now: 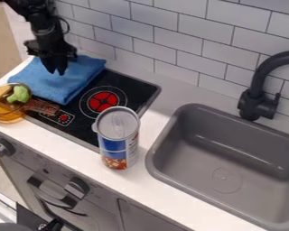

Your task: Moved the blue clot to the right burner

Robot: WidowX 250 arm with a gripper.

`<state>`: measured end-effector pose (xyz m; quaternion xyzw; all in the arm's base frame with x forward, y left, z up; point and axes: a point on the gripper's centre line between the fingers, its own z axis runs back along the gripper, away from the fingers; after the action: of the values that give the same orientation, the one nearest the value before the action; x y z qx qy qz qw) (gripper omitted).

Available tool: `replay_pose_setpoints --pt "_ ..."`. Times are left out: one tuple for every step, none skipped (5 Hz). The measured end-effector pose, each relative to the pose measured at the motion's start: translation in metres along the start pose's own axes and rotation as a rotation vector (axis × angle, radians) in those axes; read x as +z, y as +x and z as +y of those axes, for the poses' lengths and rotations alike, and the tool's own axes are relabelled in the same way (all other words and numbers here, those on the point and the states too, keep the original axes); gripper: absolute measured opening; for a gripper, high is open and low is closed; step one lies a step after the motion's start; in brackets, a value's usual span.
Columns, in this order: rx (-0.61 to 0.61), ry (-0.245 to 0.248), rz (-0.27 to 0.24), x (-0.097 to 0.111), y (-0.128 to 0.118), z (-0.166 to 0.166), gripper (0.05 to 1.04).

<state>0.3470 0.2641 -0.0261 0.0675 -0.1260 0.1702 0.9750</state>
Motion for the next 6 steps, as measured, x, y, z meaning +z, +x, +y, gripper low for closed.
replay_pose_setpoints --pt "-0.009 -0.01 -0.001 -0.013 -0.005 -0.003 0.076" --pt "0.01 -0.026 0.019 -0.017 -0.008 -0.008 0.053" --pt "-0.022 -0.042 0.051 -0.018 -0.012 -0.019 0.053" --pt "-0.009 -0.043 0.059 -0.019 -0.013 -0.027 0.053" --pt "-0.026 -0.062 0.048 -0.02 -0.014 -0.038 0.053" --pt "-0.052 -0.087 0.03 -0.02 -0.013 -0.05 0.053"
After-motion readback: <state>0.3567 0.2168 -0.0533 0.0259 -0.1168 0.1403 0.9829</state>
